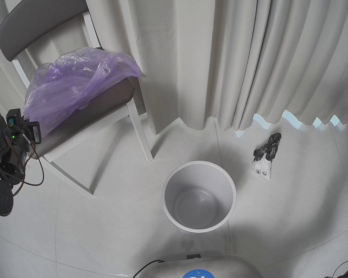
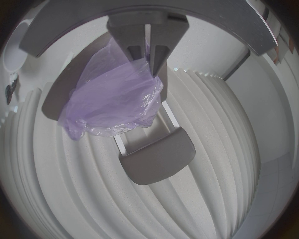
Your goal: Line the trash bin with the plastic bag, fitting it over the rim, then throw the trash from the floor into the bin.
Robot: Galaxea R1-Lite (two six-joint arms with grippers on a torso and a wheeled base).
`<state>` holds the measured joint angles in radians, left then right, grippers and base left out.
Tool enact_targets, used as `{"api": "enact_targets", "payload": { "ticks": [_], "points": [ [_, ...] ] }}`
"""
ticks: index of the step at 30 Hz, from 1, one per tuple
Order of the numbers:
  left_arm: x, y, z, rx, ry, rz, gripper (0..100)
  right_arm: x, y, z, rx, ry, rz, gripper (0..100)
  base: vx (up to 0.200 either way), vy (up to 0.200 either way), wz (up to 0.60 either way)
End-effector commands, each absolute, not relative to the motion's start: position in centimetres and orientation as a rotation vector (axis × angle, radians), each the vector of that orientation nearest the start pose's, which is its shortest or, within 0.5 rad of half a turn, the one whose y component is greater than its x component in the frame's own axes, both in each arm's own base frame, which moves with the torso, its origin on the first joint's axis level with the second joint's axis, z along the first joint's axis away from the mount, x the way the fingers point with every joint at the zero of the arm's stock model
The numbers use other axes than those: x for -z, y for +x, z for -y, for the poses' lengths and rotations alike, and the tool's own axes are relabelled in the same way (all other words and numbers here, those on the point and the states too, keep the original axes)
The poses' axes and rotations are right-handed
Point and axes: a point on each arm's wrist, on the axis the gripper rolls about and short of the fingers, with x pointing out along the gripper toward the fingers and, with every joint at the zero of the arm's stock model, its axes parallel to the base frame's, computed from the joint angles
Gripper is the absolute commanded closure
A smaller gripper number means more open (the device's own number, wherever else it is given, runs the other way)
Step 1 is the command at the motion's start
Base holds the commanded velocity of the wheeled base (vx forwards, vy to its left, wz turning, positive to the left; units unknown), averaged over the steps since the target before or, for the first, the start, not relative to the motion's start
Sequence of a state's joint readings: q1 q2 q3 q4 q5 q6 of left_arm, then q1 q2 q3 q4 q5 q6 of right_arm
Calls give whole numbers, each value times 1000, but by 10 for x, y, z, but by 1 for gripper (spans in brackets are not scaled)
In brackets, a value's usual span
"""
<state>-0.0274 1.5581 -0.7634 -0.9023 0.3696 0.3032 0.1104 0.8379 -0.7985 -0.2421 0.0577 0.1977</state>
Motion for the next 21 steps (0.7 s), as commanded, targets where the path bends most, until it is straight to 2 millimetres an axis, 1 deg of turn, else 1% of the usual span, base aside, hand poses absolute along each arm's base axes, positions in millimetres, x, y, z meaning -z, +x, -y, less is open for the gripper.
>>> {"api": "enact_targets", "payload": {
  "ticks": [1, 4, 5, 8, 10, 11, 13, 14, 15, 16, 17, 18, 19, 21],
  "points": [
    [-330, 222, 33, -204, 133, 200, 100, -277, 96, -22, -274, 209, 116, 0, 0, 0, 0],
    [-350, 215, 42, -157, 97, 196, 100, -270, 102, -28, -293, 213, 92, 0, 0, 0, 0],
    [-360, 212, 45, -142, 87, 205, 100, -270, 107, -32, -300, 215, 88, 0, 0, 0, 0],
    [-381, 206, 52, -103, 67, 217, 100, -268, 119, -45, -307, 218, 82, 0, 0, 0, 0],
    [-389, 203, 56, -77, 67, 212, 100, -268, 127, -57, -299, 223, 78, 0, 0, 0, 0],
    [-395, 199, 62, -53, 69, 199, 100, -264, 140, -69, -260, 224, 59, 0, 0, 0, 0],
    [-398, 198, 65, -37, 75, 188, 100, -261, 146, -76, -249, 222, 52, 0, 0, 0, 0],
    [-402, 196, 68, -21, 80, 174, 100, -256, 150, -84, -257, 219, 46, 0, 0, 0, 0],
    [-405, 195, 70, -8, 87, 159, 100, -252, 152, -91, -283, 217, 39, 0, 0, 0, 0],
    [-405, 195, 71, -6, 88, 158, 100, -251, 152, -92, -287, 216, 37, 0, 0, 0, 0],
    [-407, 194, 73, 6, 94, 141, 100, -244, 151, -99, -320, 206, 24, 0, 0, 0, 0],
    [-407, 194, 73, 6, 94, 141, 100, -244, 151, -99, -320, 206, 24, 0, 0, 0, 0],
    [-413, 193, 77, 25, 95, 138, 100, -235, 145, -107, -369, 188, 2, 0, 0, 0, 0],
    [-415, 193, 79, 29, 94, 142, 100, -231, 143, -110, -389, 181, -9, 0, 0, 0, 0]
  ]
}}
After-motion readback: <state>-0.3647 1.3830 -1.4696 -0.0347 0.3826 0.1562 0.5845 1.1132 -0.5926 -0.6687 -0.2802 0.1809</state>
